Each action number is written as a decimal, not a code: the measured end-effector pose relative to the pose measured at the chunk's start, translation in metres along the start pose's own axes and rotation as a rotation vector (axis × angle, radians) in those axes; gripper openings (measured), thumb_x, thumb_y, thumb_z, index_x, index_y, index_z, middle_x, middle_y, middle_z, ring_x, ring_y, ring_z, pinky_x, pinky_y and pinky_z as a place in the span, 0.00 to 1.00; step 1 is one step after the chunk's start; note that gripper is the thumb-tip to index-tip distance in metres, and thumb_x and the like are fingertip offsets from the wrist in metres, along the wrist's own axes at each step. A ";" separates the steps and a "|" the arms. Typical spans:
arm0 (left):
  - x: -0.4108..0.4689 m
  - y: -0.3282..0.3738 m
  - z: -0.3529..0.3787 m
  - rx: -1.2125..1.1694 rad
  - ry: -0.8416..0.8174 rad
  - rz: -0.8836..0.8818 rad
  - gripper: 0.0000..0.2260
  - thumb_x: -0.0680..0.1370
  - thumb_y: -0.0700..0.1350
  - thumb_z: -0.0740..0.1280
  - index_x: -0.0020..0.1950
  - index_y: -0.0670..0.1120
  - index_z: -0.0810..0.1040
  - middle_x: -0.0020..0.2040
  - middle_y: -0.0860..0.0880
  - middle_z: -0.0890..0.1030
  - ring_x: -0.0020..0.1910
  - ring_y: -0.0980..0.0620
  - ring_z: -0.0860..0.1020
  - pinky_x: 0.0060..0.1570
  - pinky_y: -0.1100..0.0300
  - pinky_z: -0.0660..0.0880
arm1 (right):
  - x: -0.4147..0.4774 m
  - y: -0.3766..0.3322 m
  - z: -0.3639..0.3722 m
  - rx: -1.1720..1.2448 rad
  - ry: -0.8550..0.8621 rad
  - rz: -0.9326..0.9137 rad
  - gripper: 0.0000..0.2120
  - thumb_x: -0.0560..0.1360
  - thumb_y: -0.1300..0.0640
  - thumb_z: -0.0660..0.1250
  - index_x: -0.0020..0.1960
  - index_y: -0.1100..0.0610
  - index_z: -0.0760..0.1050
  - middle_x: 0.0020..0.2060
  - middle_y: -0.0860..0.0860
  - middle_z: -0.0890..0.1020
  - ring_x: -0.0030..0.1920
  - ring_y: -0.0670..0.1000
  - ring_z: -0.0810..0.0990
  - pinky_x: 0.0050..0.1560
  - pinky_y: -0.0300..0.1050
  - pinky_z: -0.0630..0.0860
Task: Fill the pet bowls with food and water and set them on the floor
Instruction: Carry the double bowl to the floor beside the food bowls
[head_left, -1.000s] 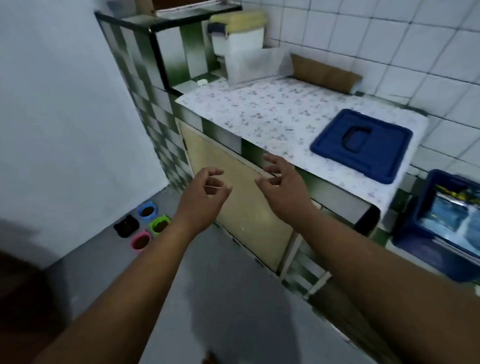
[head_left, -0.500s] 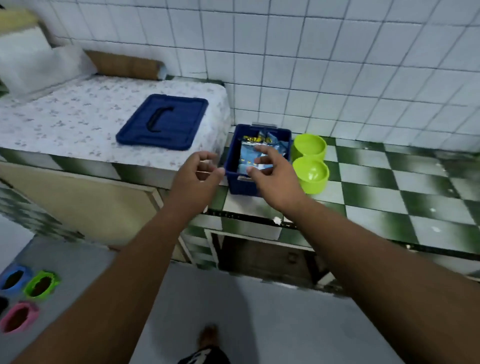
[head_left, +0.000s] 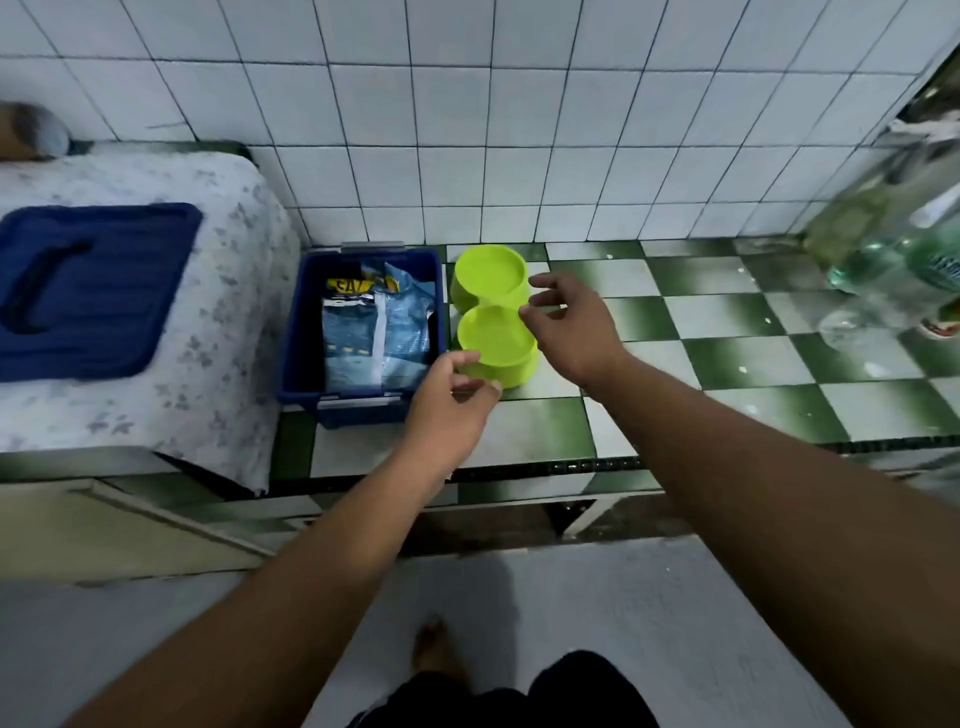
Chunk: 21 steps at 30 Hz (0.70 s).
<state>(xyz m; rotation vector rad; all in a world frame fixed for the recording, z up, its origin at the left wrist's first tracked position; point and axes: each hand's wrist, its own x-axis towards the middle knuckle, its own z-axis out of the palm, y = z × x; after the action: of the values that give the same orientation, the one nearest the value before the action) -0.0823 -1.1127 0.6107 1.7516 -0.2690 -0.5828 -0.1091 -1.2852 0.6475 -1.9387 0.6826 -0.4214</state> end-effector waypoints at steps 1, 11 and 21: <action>0.006 -0.002 0.008 -0.016 0.000 -0.032 0.14 0.78 0.47 0.72 0.62 0.55 0.74 0.53 0.49 0.80 0.56 0.47 0.80 0.61 0.39 0.78 | 0.011 0.004 -0.002 -0.009 0.000 0.004 0.15 0.76 0.55 0.70 0.62 0.52 0.76 0.52 0.51 0.81 0.47 0.54 0.82 0.51 0.53 0.81; 0.074 -0.031 0.065 -0.153 0.178 -0.359 0.32 0.78 0.45 0.72 0.79 0.51 0.62 0.64 0.45 0.75 0.58 0.47 0.77 0.62 0.44 0.78 | 0.137 0.051 0.001 -0.149 -0.221 -0.036 0.18 0.76 0.54 0.70 0.65 0.55 0.75 0.56 0.54 0.81 0.48 0.54 0.82 0.50 0.46 0.78; 0.108 -0.040 0.112 -0.339 0.508 -0.524 0.33 0.79 0.46 0.71 0.81 0.50 0.60 0.74 0.46 0.70 0.68 0.42 0.73 0.69 0.43 0.73 | 0.263 0.074 0.015 -0.279 -0.400 -0.054 0.26 0.74 0.52 0.72 0.69 0.57 0.70 0.61 0.56 0.77 0.59 0.56 0.78 0.63 0.51 0.75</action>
<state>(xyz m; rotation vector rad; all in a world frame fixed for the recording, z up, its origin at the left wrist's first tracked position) -0.0534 -1.2481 0.5281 1.5694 0.6268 -0.4925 0.0837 -1.4642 0.5736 -2.2214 0.4443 0.0384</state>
